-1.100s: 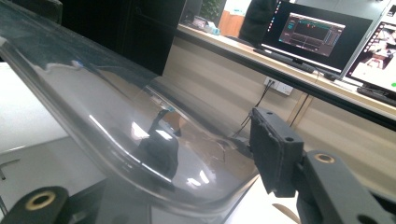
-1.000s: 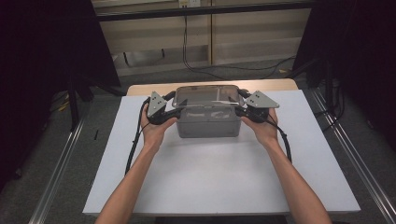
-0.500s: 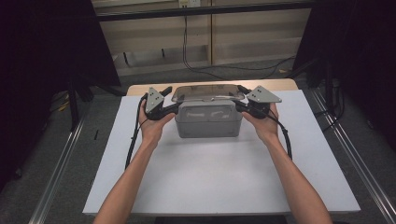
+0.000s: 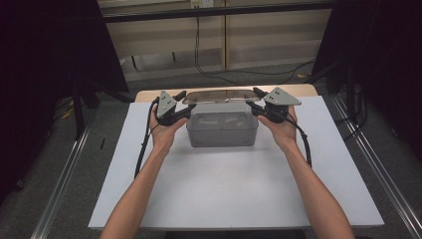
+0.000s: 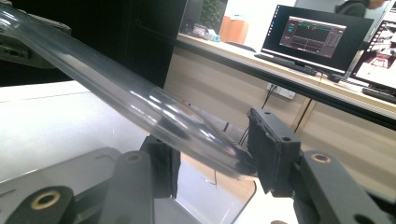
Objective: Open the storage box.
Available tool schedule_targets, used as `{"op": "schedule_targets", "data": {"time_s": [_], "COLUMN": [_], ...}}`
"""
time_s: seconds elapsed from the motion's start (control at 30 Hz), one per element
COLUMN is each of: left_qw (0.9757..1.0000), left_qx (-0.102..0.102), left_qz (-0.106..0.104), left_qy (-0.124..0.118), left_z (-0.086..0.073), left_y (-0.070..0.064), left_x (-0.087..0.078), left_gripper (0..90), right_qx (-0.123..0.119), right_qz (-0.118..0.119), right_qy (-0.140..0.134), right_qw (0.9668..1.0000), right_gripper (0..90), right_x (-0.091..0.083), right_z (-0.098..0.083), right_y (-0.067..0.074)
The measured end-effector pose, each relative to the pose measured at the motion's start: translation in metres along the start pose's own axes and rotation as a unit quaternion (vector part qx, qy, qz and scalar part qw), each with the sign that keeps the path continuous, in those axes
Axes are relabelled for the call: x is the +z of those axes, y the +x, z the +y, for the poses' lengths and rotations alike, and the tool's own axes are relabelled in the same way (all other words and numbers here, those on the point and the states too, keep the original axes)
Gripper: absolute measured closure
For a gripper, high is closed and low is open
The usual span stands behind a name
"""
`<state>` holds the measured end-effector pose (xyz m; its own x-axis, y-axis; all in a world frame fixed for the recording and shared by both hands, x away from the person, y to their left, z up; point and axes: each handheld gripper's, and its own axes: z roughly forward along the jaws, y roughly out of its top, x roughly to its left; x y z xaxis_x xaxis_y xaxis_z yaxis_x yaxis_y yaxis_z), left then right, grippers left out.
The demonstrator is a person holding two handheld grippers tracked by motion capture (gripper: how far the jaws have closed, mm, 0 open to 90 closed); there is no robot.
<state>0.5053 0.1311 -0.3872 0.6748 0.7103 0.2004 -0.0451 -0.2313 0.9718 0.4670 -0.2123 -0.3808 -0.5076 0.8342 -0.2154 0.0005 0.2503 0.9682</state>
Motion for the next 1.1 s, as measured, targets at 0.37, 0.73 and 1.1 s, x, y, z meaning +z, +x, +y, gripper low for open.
{"op": "schedule_targets", "data": {"time_s": [0.37,0.73,1.1], "left_qw": [0.9999,0.9999,0.9999], "left_qx": [-0.004,0.007,0.005], "left_qz": [0.007,-0.001,-0.001], "left_qy": [0.007,0.014,0.015], "left_z": [-0.0016,0.0010,0.0035], "left_y": [0.0040,0.0061,0.0070], "left_x": [0.0075,0.0096,0.0107], "left_gripper": [51.8,58.9,59.3], "right_qx": [0.007,0.013,0.012], "right_qz": [0.000,0.000,-0.013], "right_qy": [-0.005,-0.004,0.005], "right_qw": [1.0000,0.9999,0.9998], "right_gripper": [54.7,53.7,42.1], "right_x": [0.0011,0.0015,0.0088], "right_z": [0.0003,-0.0004,-0.0084], "right_y": [-0.0014,-0.0025,-0.0036]}}
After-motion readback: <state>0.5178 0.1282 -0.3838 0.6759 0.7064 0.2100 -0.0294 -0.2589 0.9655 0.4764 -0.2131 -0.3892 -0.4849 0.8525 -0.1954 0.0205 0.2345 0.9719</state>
